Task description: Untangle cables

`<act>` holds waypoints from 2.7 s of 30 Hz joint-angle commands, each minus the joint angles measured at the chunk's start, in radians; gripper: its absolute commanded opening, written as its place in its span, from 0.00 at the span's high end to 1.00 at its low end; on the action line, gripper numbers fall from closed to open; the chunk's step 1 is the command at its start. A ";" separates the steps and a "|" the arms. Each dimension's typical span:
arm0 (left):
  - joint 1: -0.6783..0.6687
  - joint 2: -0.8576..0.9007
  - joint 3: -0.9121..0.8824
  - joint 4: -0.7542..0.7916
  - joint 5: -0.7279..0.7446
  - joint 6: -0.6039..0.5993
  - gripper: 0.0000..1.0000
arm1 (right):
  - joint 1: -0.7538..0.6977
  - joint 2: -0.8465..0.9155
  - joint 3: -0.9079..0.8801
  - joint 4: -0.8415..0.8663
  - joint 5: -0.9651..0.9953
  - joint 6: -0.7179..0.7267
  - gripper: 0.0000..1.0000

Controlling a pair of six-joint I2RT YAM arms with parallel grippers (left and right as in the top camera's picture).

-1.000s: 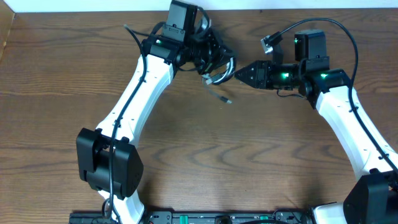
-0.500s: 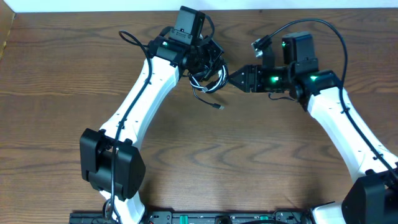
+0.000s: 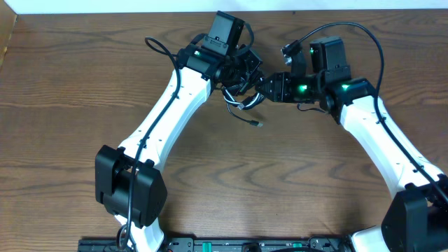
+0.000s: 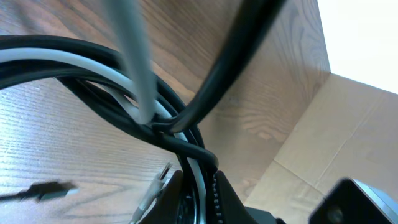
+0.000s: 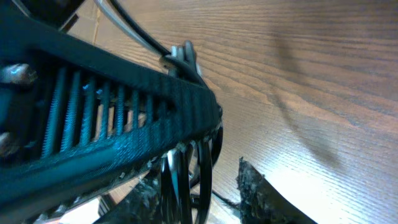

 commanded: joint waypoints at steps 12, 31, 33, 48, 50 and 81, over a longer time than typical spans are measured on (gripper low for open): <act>-0.001 -0.003 -0.003 0.005 -0.038 -0.015 0.86 | 0.000 0.027 -0.006 0.006 0.031 0.014 0.99; 0.141 -0.003 -0.003 -0.119 -0.013 0.901 0.83 | -0.234 0.027 -0.006 -0.051 -0.347 -0.333 0.99; 0.146 -0.003 -0.003 -0.126 0.107 1.009 0.83 | -0.267 0.027 -0.006 -0.070 -0.418 -0.410 0.99; 0.112 -0.002 -0.069 -0.083 0.410 1.280 0.65 | -0.355 0.027 -0.006 -0.122 -0.586 -0.528 0.99; 0.112 -0.002 -0.071 -0.057 0.410 1.279 0.62 | -0.355 0.027 -0.006 -0.131 -0.610 -0.544 0.99; 0.112 0.200 -0.071 0.082 0.579 1.268 0.75 | -0.355 0.027 -0.006 -0.185 -0.651 -0.549 0.99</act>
